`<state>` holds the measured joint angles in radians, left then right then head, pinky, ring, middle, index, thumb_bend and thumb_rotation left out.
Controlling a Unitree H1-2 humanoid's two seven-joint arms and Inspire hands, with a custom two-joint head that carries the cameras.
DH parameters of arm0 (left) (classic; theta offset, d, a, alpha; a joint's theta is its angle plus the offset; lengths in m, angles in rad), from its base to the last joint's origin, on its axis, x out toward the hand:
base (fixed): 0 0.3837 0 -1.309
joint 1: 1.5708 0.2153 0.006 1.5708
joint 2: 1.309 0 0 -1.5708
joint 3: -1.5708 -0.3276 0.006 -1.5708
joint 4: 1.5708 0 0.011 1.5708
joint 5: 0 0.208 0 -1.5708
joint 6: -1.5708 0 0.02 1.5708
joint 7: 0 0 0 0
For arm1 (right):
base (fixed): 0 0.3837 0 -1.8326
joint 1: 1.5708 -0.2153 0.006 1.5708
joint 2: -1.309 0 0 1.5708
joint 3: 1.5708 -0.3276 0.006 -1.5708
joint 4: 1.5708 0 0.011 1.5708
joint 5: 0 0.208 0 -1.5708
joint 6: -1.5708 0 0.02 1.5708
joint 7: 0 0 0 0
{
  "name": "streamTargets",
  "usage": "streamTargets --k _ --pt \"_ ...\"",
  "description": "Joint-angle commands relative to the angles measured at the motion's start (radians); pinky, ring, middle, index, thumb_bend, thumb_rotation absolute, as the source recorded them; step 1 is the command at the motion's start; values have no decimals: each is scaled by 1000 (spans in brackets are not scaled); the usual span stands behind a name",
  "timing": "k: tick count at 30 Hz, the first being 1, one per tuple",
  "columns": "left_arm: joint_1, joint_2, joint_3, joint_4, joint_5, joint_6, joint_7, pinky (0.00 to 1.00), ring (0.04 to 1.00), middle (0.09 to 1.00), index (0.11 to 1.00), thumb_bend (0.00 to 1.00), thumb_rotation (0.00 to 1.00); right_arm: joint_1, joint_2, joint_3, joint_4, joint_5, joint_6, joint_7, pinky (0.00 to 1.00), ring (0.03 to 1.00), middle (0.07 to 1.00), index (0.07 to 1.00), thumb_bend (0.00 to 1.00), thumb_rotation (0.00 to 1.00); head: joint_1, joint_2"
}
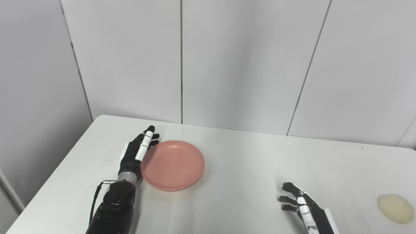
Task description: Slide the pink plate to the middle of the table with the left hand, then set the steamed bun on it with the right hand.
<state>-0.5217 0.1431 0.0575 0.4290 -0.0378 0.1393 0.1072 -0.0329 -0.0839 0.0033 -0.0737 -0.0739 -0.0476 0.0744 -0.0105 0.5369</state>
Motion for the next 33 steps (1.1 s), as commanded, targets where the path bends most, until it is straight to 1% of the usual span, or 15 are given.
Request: streamTargets --k 1,4,7,8,12,15,20,24,27,30,31,32,33 --pt "-12 0 -21 -30 5 0 -45 759 780 788 815 667 894 15 22 16 8 -14 11 -14 682 724 804 784 521 1000 -9 1" --pt "-8 2 -35 -36 18 4 -56 758 785 790 815 669 900 9 29 26 25 -29 -3 -25 682 725 802 784 520 1000 -32 2" --pt "-6 -8 -40 -43 28 15 -47 754 783 787 813 681 892 4 38 37 32 -56 10 -43 702 736 800 793 542 1000 -62 1" --pt "-7 -12 -40 -44 31 19 -46 754 785 788 813 686 890 3 41 40 34 -64 11 -49 699 731 792 791 548 1000 -62 1" --pt "-8 -22 -42 -53 37 37 -49 758 793 794 813 697 890 -1 52 51 46 -79 2 -66 695 722 773 785 553 1000 -91 3" --pt "-7 -37 -49 -51 30 37 -59 762 797 801 815 695 889 -5 60 58 55 -86 -1 -73 691 721 780 787 534 1000 -125 6" --pt "-1 -64 -56 -59 10 55 -77 788 814 823 831 701 897 -11 74 66 77 -100 -15 -89 689 721 795 788 535 1000 -166 6" --pt "5 -89 -65 -61 18 60 -72 780 812 828 832 699 892 -15 82 71 84 -109 -13 -98 684 719 799 786 524 1000 -187 4" --pt "12 -112 -79 -64 36 55 -59 801 830 848 865 659 885 -17 88 72 90 -108 -14 -102 681 723 796 786 505 1000 -197 4" --pt "25 -121 -101 -75 66 37 -54 818 839 862 885 636 896 -16 93 74 85 -108 -18 -103 680 723 795 791 488 1000 -205 5" --pt "28 -132 -103 -82 61 46 -57 821 840 865 889 634 900 -15 96 74 85 -109 -23 -105 681 723 795 792 484 1000 -209 4" --pt "31 -140 -104 -87 56 55 -60 880 869 889 906 630 899 -15 98 74 84 -111 -26 -107 674 722 794 795 478 1000 -209 4" --pt "33 -150 -104 -93 53 65 -61 900 879 898 912 629 898 -14 100 75 85 -115 -30 -112 671 721 793 796 476 1000 -213 4"
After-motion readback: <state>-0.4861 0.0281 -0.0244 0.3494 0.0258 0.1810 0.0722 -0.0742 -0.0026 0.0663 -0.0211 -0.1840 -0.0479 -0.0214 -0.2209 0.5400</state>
